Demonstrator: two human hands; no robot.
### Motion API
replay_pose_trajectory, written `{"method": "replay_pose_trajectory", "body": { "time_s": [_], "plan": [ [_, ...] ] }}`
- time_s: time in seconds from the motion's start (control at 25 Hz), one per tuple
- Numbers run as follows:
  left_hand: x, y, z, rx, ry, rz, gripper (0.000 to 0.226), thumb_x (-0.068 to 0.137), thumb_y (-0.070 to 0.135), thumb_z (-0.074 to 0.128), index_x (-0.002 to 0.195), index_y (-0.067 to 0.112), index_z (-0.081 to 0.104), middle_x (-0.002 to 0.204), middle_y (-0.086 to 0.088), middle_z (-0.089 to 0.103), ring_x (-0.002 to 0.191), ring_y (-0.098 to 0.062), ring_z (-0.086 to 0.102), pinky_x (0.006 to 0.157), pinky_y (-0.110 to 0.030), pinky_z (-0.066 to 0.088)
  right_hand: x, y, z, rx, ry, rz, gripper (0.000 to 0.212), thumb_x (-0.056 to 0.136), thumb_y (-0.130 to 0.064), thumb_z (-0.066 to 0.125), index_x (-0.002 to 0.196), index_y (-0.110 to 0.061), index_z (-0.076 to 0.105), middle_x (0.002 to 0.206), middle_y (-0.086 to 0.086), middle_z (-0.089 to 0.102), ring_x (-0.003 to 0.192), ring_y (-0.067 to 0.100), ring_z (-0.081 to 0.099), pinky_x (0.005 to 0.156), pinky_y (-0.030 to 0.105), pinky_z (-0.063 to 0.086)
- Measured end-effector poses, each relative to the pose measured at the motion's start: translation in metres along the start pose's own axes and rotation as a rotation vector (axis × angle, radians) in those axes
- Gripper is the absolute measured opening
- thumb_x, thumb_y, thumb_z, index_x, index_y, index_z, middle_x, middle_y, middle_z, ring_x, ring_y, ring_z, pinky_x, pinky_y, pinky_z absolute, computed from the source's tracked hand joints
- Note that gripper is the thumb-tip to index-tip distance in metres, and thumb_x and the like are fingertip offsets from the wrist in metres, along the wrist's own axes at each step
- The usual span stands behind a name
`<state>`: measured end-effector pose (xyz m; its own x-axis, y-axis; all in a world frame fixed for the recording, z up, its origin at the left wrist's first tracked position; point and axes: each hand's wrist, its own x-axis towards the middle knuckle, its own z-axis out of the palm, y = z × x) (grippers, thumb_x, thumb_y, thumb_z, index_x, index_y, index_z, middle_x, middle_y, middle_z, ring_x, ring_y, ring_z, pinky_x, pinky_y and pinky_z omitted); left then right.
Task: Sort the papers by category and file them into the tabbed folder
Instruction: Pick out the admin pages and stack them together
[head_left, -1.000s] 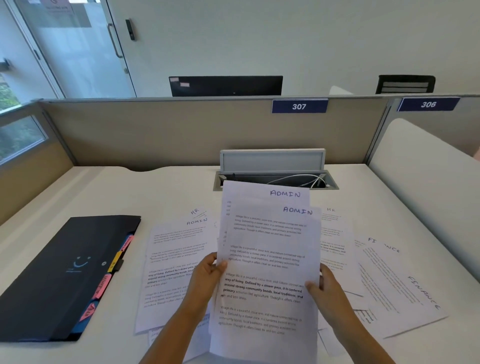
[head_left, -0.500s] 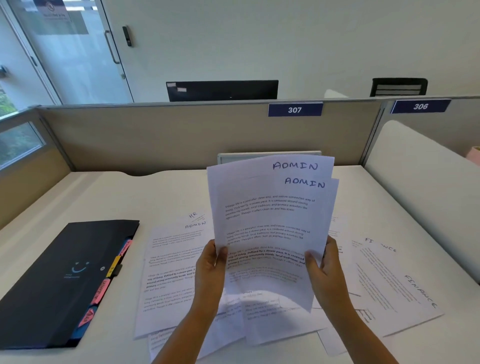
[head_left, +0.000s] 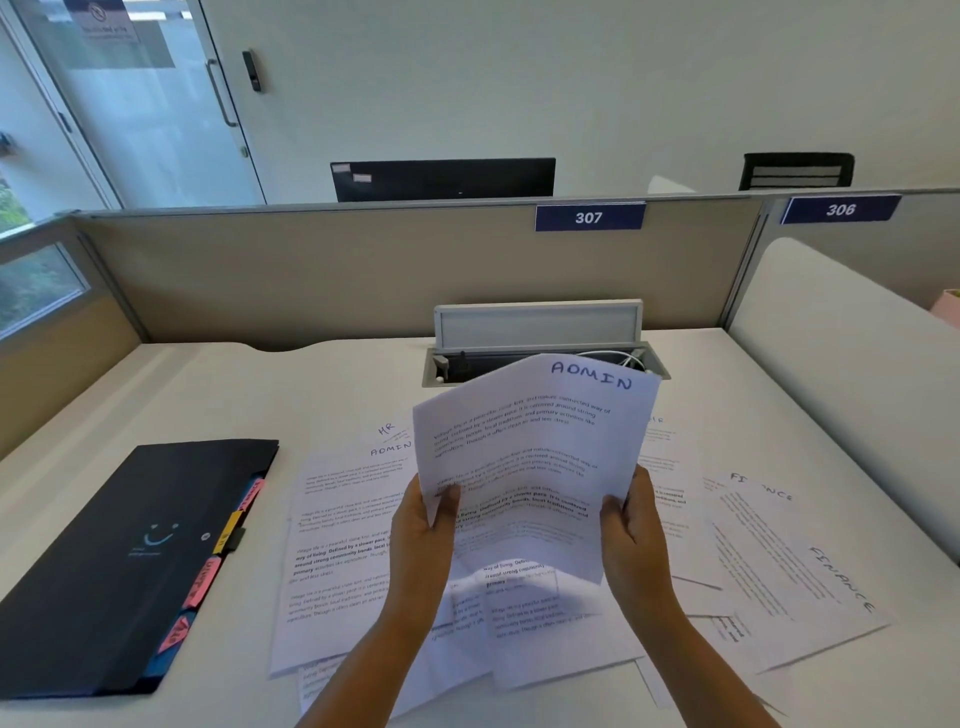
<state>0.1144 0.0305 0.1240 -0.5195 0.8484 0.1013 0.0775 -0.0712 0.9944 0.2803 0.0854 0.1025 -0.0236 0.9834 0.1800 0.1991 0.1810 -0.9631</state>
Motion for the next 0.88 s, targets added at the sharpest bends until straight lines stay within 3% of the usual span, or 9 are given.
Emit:
{"method": "replay_pose_trajectory", "body": {
  "time_s": [0.08, 0.28, 0.56, 0.88],
  "plan": [
    [0.002, 0.01, -0.001, 0.011, 0.022, 0.049, 0.028, 0.09, 0.01, 0.052, 0.103, 0.035, 0.047, 0.096, 0.012, 0.059, 0.089, -0.007, 0.058, 0.064, -0.015, 0.05, 0.005, -0.004, -0.001, 0.012, 0.023, -0.048, 0.046, 0.08, -0.034, 0.042, 0.122, -0.015, 0.039, 0.113, 0.009, 0.054, 0.099, 0.025, 0.058, 0.08, 0.04, 0.057],
    [-0.004, 0.014, -0.001, -0.007, 0.067, 0.075, 0.027, 0.089, 0.012, 0.053, 0.094, 0.036, 0.042, 0.095, 0.015, 0.054, 0.087, -0.002, 0.055, 0.054, -0.007, 0.051, 0.008, -0.003, -0.008, 0.014, 0.029, -0.1, 0.026, 0.081, -0.03, 0.043, 0.106, -0.03, 0.04, 0.102, -0.005, 0.057, 0.09, 0.018, 0.059, 0.07, 0.026, 0.056],
    [-0.005, 0.024, 0.005, -0.011, 0.068, 0.116, 0.024, 0.094, 0.013, 0.041, 0.093, 0.037, 0.044, 0.092, 0.015, 0.056, 0.083, -0.004, 0.058, 0.054, -0.006, 0.05, 0.012, -0.016, -0.011, 0.0, 0.037, -0.115, 0.031, 0.082, -0.036, 0.038, 0.109, -0.022, 0.042, 0.096, -0.008, 0.057, 0.082, 0.016, 0.062, 0.057, 0.02, 0.053],
    [-0.006, 0.011, 0.004, -0.026, 0.052, 0.055, 0.029, 0.096, 0.013, 0.036, 0.093, 0.04, 0.046, 0.091, 0.011, 0.058, 0.076, 0.005, 0.061, 0.054, -0.008, 0.05, 0.012, -0.004, -0.007, -0.009, -0.012, -0.027, 0.029, 0.079, -0.04, 0.037, 0.107, -0.033, 0.042, 0.101, -0.003, 0.059, 0.085, 0.02, 0.063, 0.069, 0.035, 0.057]
  ]
}}
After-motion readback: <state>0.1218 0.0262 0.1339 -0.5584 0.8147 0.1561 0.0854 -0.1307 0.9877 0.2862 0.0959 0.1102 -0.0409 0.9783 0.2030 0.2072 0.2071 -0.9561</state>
